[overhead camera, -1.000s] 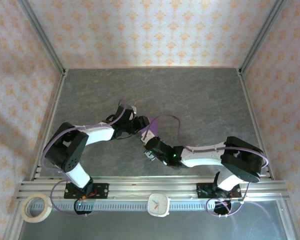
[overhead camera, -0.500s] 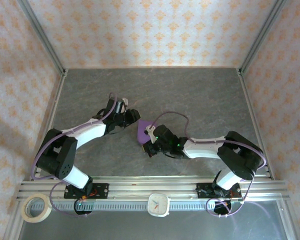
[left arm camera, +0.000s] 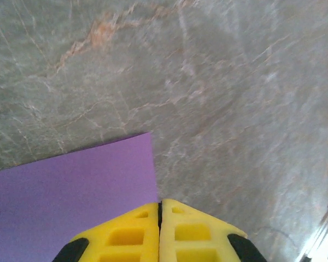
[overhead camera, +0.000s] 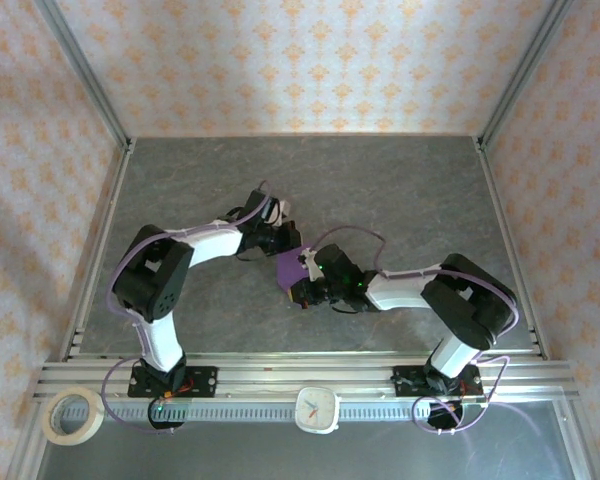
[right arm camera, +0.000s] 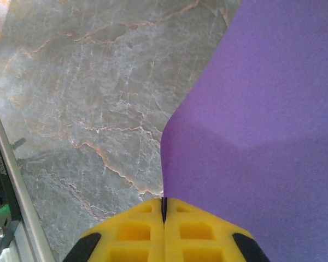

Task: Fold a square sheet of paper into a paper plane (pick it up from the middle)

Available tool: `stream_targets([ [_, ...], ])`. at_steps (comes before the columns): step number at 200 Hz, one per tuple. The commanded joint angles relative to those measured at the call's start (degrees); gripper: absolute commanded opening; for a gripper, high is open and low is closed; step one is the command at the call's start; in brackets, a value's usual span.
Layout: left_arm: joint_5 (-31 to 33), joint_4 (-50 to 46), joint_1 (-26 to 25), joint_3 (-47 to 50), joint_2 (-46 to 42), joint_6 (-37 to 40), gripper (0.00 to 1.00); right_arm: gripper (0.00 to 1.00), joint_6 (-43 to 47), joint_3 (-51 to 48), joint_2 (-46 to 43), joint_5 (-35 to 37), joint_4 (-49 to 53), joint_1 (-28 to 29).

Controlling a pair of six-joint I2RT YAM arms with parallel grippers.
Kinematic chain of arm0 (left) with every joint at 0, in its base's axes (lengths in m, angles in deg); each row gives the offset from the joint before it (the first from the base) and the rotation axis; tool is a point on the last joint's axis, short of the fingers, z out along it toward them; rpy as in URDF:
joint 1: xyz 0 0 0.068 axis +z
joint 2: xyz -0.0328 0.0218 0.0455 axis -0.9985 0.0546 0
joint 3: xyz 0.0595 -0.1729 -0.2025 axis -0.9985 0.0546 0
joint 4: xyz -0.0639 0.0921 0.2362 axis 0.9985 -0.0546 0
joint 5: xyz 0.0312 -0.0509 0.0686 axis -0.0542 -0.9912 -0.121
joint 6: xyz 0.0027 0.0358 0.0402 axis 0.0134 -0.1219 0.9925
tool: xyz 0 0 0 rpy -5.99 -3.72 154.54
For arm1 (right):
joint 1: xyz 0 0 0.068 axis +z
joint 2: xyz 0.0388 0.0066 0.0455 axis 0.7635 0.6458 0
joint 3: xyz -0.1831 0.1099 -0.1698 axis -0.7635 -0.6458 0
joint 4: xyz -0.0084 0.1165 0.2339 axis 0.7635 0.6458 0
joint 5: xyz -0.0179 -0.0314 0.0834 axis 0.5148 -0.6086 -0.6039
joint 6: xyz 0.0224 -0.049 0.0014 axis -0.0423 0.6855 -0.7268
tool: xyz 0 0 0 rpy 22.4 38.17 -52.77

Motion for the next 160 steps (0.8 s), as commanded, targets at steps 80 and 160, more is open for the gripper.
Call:
stream_targets([
  [80, 1.28, -4.91, -0.69, 0.68, 7.23, 8.07, 0.03, 0.02, -2.24, 1.26, 0.86, -3.75, -2.5, -1.77],
  [160, -0.15, -5.96, -0.96, -1.08, 9.32, 11.13, 0.03, 0.03, -1.52, 3.01, 3.59, -5.44, 0.87, -6.0],
])
